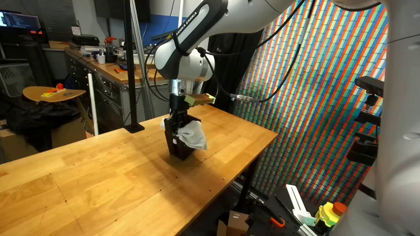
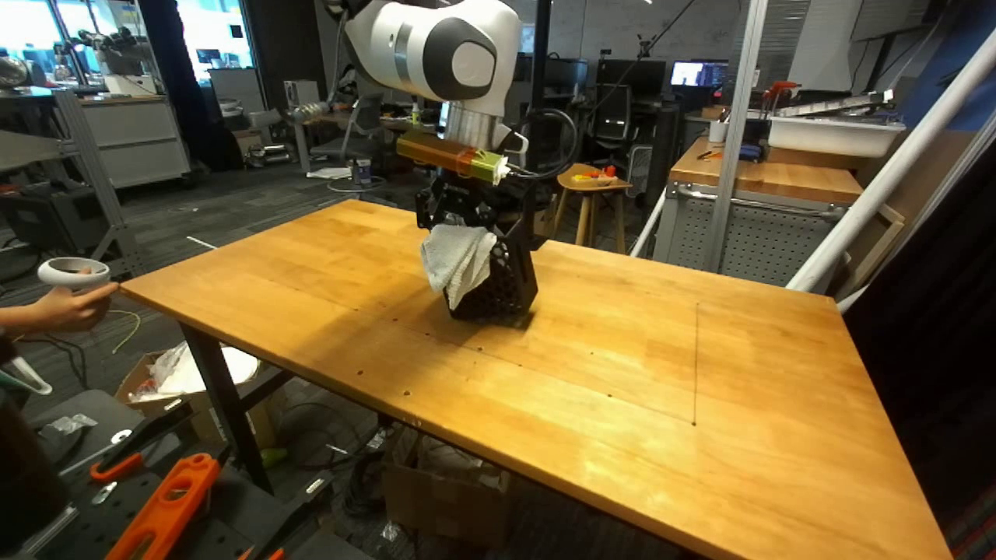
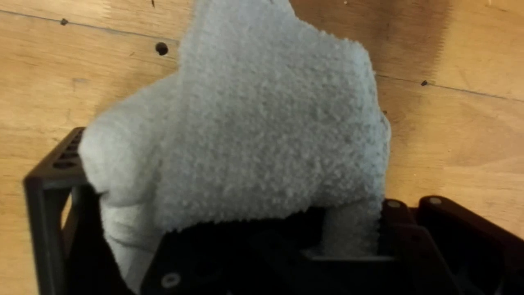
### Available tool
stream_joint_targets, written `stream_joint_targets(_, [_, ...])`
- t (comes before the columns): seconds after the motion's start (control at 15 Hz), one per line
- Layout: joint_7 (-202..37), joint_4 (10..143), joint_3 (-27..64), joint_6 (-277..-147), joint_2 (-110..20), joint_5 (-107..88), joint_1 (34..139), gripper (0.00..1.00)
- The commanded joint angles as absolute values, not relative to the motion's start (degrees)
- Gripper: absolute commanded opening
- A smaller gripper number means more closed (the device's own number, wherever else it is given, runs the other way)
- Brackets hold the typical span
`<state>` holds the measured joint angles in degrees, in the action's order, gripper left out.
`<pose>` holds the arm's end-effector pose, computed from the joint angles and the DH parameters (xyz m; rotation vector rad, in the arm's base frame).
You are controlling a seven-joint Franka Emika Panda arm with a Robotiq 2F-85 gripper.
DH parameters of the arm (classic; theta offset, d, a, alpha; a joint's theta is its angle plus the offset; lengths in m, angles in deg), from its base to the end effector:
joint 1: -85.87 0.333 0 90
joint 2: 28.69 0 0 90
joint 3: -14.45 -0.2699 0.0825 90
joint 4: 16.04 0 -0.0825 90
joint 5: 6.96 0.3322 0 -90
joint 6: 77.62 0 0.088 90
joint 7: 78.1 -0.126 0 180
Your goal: Put the towel in the basket
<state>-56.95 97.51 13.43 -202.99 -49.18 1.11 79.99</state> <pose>0.5350 -0.0383 0.2479 -2.9764 -0.2886 0.1822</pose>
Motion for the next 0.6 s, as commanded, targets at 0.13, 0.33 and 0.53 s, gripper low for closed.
stream_joint_targets(0.13, [-53.34, 99.8, 14.45, -203.12, -45.96, 0.78, 77.25, 0.08])
stream_joint_targets(0.33, [-53.09, 100.36, 15.85, -202.5, -44.1, -0.55, 76.39, 0.2])
stream_joint_targets(0.53, [-53.15, 100.92, 16.47, -202.04, -42.35, -1.47, 76.27, 0.48])
